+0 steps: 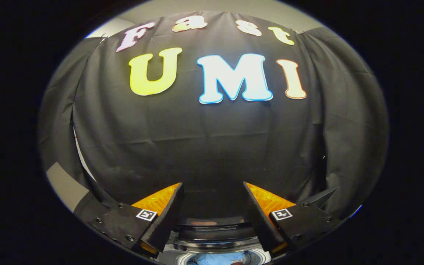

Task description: Put the clothes into the washing machine and then close the washing machine lid.

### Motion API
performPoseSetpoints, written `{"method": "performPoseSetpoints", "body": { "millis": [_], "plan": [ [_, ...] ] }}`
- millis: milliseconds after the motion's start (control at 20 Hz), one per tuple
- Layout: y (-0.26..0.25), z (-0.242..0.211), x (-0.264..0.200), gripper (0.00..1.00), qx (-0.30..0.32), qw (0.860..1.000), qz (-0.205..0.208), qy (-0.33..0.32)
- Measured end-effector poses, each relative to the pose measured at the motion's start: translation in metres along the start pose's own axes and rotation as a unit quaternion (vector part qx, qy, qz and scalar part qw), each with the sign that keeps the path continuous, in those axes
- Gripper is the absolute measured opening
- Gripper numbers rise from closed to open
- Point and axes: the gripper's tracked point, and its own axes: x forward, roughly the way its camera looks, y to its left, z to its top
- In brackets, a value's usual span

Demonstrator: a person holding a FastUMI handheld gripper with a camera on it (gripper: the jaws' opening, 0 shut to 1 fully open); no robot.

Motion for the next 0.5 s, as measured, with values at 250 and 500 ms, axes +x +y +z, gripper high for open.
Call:
{"method": "performPoseSetpoints", "body": {
  "millis": [250, 500],
  "plan": [
    [-0.002, 0.001, -0.002, 0.98, 0.004, 1.0, 0.004, -0.025],
    [-0.001, 0.003, -0.013, 0.97, 0.006, 0.999, 0.005, -0.045]
  ]
}}
